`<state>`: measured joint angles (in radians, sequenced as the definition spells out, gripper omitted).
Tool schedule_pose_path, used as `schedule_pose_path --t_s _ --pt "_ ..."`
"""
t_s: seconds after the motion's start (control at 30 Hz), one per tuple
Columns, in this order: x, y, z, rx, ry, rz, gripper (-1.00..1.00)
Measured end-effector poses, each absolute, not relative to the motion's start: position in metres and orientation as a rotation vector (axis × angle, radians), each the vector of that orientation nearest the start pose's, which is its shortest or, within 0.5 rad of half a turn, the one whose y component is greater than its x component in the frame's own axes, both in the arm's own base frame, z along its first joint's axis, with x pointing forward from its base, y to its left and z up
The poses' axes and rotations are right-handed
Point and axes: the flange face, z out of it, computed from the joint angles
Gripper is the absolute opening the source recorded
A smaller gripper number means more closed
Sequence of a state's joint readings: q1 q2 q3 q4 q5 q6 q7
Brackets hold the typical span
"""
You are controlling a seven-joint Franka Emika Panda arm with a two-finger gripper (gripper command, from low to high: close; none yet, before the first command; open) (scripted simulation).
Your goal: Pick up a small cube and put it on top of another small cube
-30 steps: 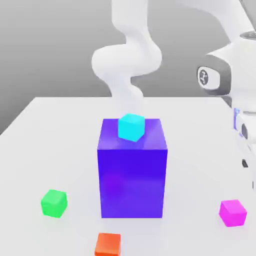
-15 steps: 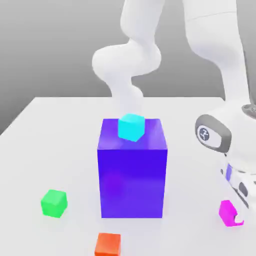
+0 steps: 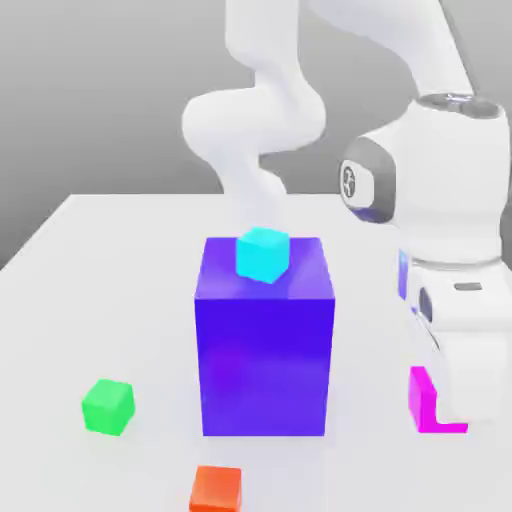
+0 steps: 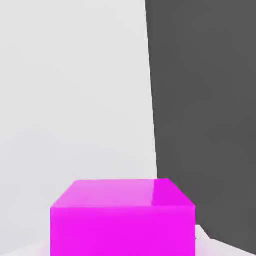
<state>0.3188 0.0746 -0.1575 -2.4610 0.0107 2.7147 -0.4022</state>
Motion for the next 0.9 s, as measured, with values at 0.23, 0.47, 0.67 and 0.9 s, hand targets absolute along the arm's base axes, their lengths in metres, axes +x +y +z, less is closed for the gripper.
schedule_pose_path --t_s 0.23,0.47,0.67,0.9 --pt "0.437 -0.171 0.302 -3.176 -0.179 -0.271 -1.0" --pt "0.354 -0.203 0.238 -3.141 0.029 -0.011 -1.0" --pt "0.355 -0.203 0.206 -3.138 0.025 -0.01 -1.0" --pt "0.351 -0.203 0.18 -3.14 0.033 -0.001 1.0"
